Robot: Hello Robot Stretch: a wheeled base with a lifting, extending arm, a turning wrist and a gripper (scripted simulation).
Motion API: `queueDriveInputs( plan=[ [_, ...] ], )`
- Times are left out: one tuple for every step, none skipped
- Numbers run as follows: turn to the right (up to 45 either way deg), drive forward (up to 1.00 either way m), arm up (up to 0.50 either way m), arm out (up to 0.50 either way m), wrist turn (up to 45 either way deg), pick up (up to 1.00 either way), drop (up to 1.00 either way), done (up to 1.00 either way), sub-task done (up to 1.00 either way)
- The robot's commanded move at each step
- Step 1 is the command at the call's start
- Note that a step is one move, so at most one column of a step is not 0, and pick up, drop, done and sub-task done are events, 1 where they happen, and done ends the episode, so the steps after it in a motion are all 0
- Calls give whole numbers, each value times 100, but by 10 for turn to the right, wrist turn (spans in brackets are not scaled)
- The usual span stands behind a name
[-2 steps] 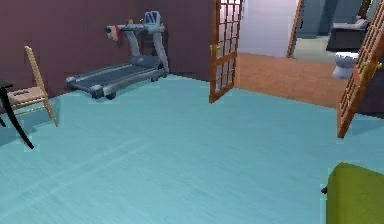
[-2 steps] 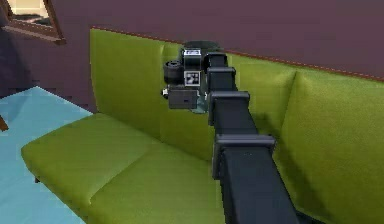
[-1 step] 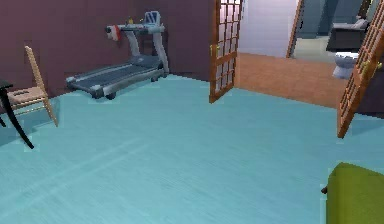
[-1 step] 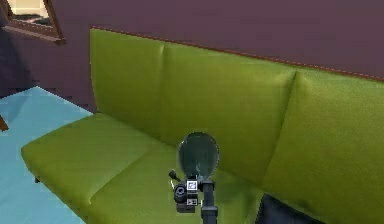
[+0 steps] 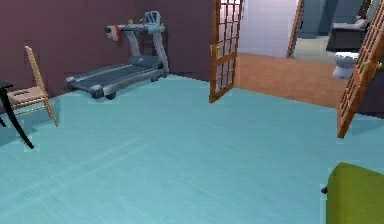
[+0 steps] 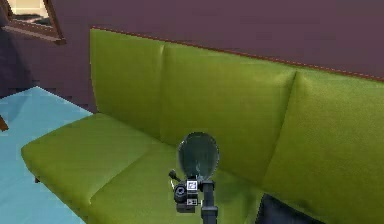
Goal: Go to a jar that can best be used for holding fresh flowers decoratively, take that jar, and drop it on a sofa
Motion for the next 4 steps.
queueDriveInputs(
  plan=[
    [0, 0, 0, 0, 0, 0, 100, 0, 0],
    [0, 0, 10, 0, 0, 0, 0, 0, 0],
    [0, 0, 0, -8, 0, 0, 0, 0, 0],
    [0, 0, 0, 0, 0, 0, 0, 100, 0]
  ],
)
